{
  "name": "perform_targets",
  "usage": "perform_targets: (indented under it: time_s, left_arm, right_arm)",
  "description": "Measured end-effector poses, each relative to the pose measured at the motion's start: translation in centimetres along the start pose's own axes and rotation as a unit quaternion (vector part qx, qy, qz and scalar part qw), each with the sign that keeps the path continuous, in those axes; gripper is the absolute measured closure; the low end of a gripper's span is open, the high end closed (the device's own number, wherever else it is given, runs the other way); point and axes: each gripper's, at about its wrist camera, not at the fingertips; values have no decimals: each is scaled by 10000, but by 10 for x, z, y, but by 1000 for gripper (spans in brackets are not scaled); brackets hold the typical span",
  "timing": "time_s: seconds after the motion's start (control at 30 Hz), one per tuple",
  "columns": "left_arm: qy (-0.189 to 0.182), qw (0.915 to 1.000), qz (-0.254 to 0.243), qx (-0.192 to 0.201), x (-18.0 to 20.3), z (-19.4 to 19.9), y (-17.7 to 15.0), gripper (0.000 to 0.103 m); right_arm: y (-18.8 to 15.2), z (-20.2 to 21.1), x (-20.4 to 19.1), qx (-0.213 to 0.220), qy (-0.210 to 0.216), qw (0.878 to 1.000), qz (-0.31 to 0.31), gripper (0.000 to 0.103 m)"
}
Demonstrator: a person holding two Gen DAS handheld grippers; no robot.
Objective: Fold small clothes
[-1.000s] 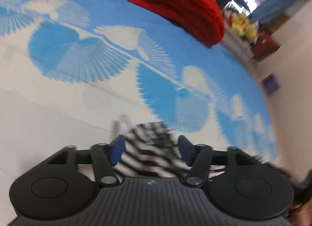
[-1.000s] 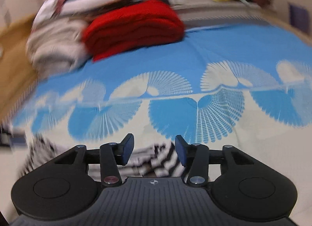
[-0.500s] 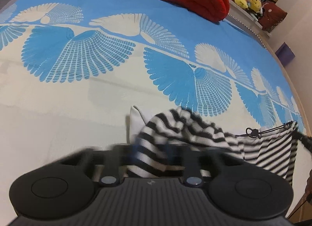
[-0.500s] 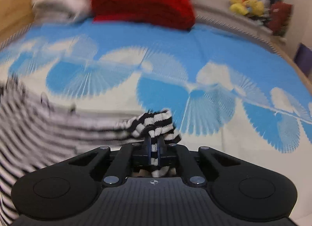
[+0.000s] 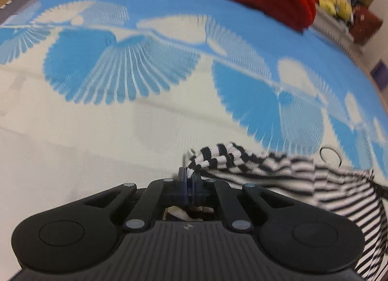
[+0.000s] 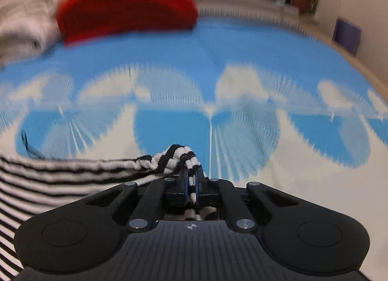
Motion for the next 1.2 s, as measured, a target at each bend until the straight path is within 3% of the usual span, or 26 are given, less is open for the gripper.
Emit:
perform_targets:
  time_s: [0.1,0.17,0.23,0.3,0.33,0.47,0.6,0.7,0.77,0.87,1.0,1.13,1.2]
  left_arm:
    - [120,9996,-177,-204,3,-6,-3,96]
    - [235,9991,-194,-278,5,-2,-4,82]
    - [219,9993,-88,-298,3,9,-8,78]
    - [0,9994,39,-352,-1,26,-15,75]
    - [-129,9992,134,-348,-4,38,-20,74]
    - [-790,9940,725,-221,-26,93,-46,74]
    - [-946,9941,519,-130,-35,128,-93,73]
    - [-922,9927,684,-370,-50,111,-131,73]
    - [-934,9856,1105,-881,-61,92,-138,73]
    - [-735,9899,902,-809,-62,88,-136,73]
    - [-864,9830,1084,-1200,-68,71,-137,73]
    - [-812,9837,910,-1324,-63,65,-139,73]
    - [-581,9859,753,-1377,-58,61,-141,73]
  right_arm:
    - [-1,-6,-4,-67,-88,9999,20,96]
    - [-2,-4,-3,-76,-43,10000,-11,90]
    - [-4,2,0,-64,-8,10000,-62,83]
    - [-7,14,10,-75,53,9996,-274,65]
    - [-11,21,16,-78,158,9991,-385,63]
    - [-37,64,46,-2,765,9940,-781,63]
    - [-77,104,78,-58,1272,9840,-1247,62]
    - [-114,112,93,-377,1489,9788,-1357,62]
    - [-134,106,99,-789,1458,9760,-1416,62]
    - [-144,103,101,-948,1312,9763,-1437,62]
    - [-151,88,104,-1298,1202,9710,-1610,62]
    - [-157,82,104,-1458,1101,9690,-1662,62]
    - [-161,80,107,-1475,1137,9673,-1724,62]
Point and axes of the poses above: each gripper's, at about its wrist camera, not at the fingertips, and z roughly against the way its jaws point, x to its right, y to its top, and after that the axes turned 13 degrees about -x, right-handed
